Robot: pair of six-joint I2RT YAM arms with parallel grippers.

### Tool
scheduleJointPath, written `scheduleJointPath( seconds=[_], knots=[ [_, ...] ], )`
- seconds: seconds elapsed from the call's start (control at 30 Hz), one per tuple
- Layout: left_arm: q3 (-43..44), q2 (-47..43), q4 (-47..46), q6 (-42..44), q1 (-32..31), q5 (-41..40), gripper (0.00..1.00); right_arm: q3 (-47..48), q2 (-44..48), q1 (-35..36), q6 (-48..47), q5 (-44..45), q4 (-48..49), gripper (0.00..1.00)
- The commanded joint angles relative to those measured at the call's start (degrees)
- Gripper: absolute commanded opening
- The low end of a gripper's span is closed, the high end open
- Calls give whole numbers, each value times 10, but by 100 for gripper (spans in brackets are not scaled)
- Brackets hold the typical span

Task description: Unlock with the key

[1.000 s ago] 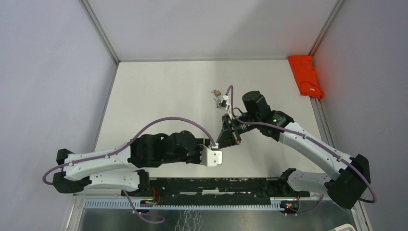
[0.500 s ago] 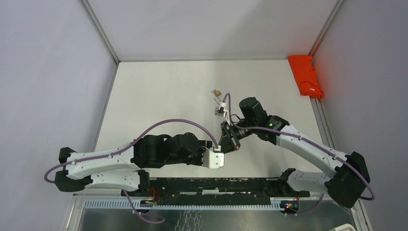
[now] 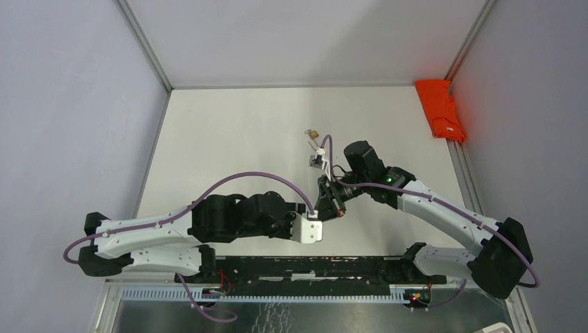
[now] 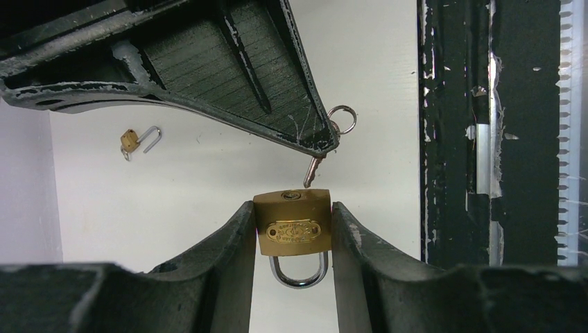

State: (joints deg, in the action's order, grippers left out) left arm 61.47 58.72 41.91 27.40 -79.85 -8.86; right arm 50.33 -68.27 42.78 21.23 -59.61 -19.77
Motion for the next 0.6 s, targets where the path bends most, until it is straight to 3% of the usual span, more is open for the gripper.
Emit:
scheduleJointPath(
  seconds=[0.0,0.57],
  knots=[
    [10,-13,-11,12,-3,-2,2,26,-7,3,-8,3,20,0],
    [3,-12,-14,10,-4,-1,2,54,-5,3,-12,17,7,0]
  ],
)
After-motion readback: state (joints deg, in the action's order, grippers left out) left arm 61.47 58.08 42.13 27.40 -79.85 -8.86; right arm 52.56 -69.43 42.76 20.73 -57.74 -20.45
